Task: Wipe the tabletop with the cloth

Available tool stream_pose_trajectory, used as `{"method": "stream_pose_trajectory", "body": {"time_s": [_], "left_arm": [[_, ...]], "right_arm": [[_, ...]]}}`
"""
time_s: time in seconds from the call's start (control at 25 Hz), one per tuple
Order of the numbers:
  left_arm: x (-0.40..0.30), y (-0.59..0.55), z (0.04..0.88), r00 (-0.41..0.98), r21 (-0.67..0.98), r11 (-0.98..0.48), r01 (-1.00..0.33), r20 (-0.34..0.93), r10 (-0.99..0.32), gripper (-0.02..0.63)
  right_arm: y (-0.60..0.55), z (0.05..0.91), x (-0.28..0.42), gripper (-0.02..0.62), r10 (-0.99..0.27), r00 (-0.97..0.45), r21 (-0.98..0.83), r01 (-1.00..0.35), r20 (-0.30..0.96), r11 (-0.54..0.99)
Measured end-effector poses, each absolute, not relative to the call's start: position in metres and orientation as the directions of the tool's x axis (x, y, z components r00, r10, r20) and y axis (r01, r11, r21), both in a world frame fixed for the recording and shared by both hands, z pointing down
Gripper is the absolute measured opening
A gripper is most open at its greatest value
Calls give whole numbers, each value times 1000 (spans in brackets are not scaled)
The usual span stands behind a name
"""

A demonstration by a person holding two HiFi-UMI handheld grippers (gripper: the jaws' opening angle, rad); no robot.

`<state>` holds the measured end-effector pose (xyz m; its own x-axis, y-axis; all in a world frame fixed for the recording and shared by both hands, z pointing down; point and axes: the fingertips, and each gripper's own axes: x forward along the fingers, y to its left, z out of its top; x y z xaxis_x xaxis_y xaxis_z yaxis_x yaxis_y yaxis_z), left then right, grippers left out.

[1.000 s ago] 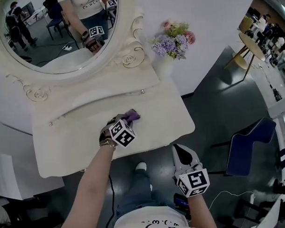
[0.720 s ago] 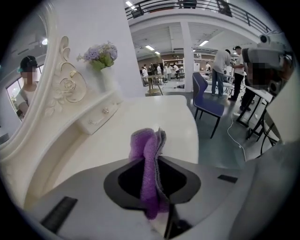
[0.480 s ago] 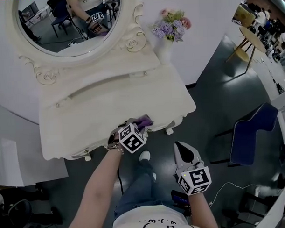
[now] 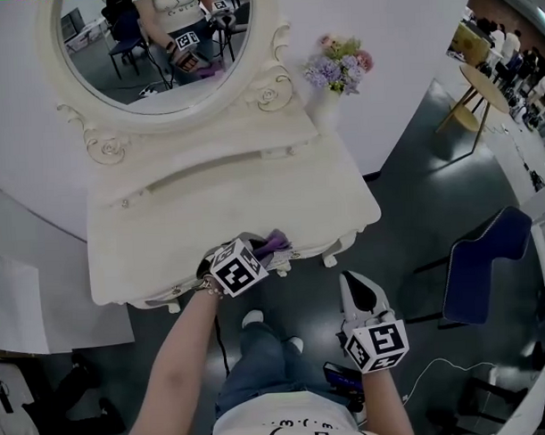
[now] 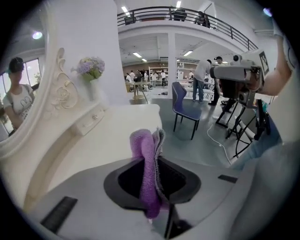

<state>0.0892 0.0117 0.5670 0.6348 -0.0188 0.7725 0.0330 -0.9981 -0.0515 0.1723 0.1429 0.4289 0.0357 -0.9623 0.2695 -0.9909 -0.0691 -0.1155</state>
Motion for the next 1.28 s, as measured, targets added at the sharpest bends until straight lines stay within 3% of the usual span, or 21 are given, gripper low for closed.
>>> {"method": "stream_pose_trajectory", "body": {"time_s": [0.36,0.68,1.28], "left_arm": [[48,-136,521,605,-326,-935,-140,719,-341,74],[44,-235,551,526,-418,-898,-141,736,-425,74],[80,-291,623,478,-452,-891,-53,772,-420,74]], "right_arm": [[79,423,161,0,-964,62,-128,-987,259,-98],[22,439,146,0,-951,80,-133,-983,298,-125],[-16,462,146,0,-915,144,-94,-977,378,-193]]}}
